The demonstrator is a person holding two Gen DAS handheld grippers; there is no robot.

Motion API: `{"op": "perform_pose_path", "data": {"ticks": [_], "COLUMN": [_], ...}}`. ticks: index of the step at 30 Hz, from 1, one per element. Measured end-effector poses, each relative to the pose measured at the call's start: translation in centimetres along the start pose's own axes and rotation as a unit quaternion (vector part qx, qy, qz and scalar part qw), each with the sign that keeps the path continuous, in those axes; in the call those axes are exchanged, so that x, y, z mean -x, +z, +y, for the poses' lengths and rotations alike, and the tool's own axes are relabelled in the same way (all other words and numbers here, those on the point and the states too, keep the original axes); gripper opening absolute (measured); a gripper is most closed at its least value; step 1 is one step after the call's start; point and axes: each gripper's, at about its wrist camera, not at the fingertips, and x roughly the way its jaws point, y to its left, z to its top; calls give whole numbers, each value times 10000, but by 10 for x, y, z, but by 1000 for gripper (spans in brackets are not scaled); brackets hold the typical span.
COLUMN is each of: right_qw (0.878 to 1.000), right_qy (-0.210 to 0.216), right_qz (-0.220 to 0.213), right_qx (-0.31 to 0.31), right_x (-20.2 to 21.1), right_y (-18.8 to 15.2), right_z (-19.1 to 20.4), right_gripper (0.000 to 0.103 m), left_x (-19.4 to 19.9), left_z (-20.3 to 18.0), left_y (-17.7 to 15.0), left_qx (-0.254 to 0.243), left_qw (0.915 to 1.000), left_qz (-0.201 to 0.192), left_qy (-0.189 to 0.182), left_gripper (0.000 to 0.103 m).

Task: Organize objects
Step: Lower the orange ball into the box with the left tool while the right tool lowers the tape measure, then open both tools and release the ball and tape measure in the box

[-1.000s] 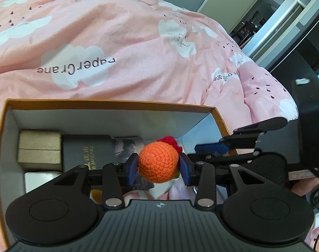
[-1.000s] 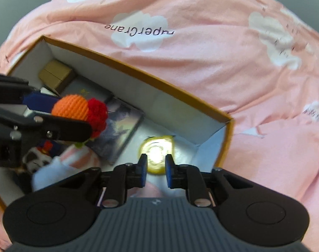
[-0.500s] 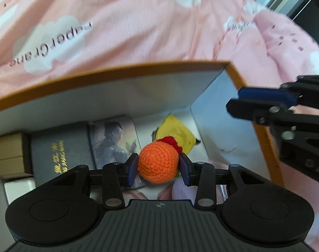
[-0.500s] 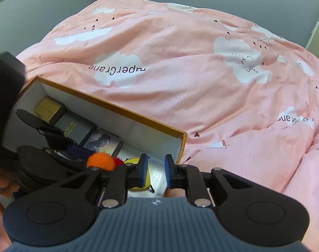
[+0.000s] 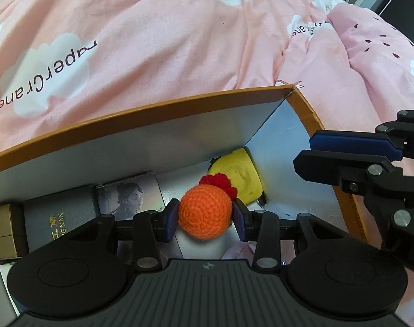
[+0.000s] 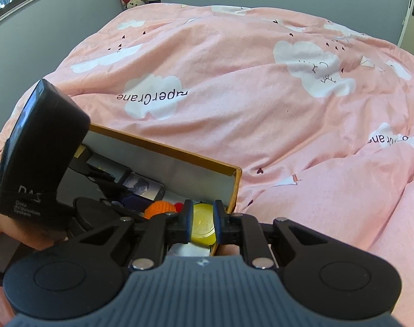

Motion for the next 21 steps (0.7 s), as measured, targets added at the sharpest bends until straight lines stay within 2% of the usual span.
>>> {"op": "perform_pose_path", "data": {"ticks": [3, 5, 10, 13, 16, 18, 21], "right_qw": [10000, 10000, 10000, 10000, 9999, 9998, 9997], "right_qy": [23, 21, 7, -5, 76, 112, 150], "right_qz": [-4, -5, -3, -26, -39, -77, -194], "right_qx": [8, 21, -39, -54, -108, -108, -66], "right_x": [2, 2, 7, 17, 30, 40, 59], "right_y": [-1, -1, -5, -8, -10, -11, -13], "right_z": [0, 1, 2, 5, 10, 15, 28], "right_gripper": [17, 18, 18, 18, 24, 26, 36], "left_x": [2, 6, 31, 56, 87, 109, 146], "left_z": [1, 1, 4, 5, 2, 1, 0], "left_y": [-3, -1, -9, -17, -28, -35, -52], "left_qx": [-26, -17, 0, -10, -73, -79, -4], "left_qw": [10000, 10000, 9998, 9986, 9946, 9901, 9796], "left_qz": [59, 43, -201, -519, -1005, -1350, -1936], "left_qy": [29, 37, 51, 66, 250, 384, 545], "left_gripper": [51, 58, 61, 63, 67, 69, 78]}}
